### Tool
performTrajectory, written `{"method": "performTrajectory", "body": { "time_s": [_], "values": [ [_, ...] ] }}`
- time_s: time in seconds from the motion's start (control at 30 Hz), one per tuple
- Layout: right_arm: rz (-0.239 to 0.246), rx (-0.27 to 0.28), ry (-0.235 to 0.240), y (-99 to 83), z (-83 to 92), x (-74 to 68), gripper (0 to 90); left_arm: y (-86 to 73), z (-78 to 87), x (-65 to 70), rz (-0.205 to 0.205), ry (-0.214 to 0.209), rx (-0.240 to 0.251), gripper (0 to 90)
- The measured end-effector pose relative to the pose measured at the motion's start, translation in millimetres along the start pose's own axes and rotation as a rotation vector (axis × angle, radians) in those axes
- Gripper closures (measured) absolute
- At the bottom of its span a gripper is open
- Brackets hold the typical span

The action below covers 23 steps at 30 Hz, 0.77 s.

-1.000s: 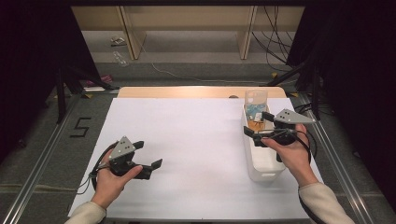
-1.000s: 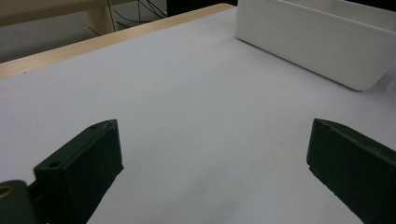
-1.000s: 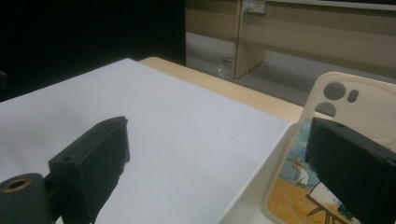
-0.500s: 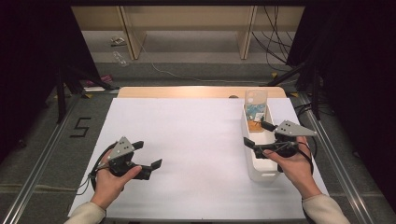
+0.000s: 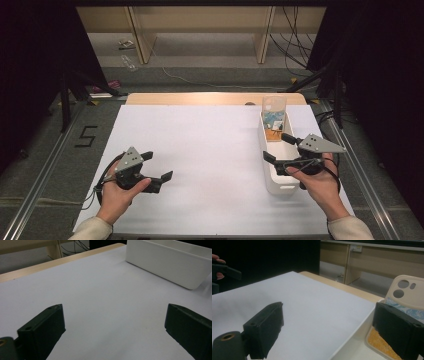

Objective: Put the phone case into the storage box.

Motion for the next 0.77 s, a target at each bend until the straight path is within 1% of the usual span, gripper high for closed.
{"method": "performTrajectory", "body": {
  "time_s": [0.17, 0.33, 0.43, 0.63, 0.67, 0.77],
  "values": [
    [-0.007, -0.007, 0.003, -6.6, 4.5, -3.8, 11.0, 0.1, 0.6, 0.5, -0.003, -0.001, -0.001, 2.5],
    [0.001, 0.006, 0.007, -6.8, 8.6, -6.9, 11.0, 0.8, 0.6, 1.2, -0.004, -0.004, 0.002, 2.5],
    [0.001, 0.005, 0.011, -8.0, 8.9, -8.5, 11.0, 1.1, 0.6, 1.8, -0.004, -0.004, 0.004, 2.5],
    [0.003, 0.000, 0.026, -10.5, 8.1, -13.6, 11.0, 2.0, 0.9, 4.1, -0.007, -0.030, 0.010, 1.4],
    [0.003, 0.001, 0.029, -10.3, 8.2, -14.3, 11.0, 2.0, 0.9, 4.3, -0.013, -0.036, 0.010, 0.7],
    [0.002, 0.006, 0.031, -8.9, 8.6, -15.5, 11.0, 2.1, 0.4, 5.4, -0.019, -0.039, 0.010, 0.0]
  ]
}}
Point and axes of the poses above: each handheld gripper's, and its own axes: z roughly backward along the jaws, y roughly out of its top, x roughly to its right, the point moved 7 cm from there along -z, roughly forward along the jaws, and after that the axes turned 12 degrees about z, right-handed, at the moved point
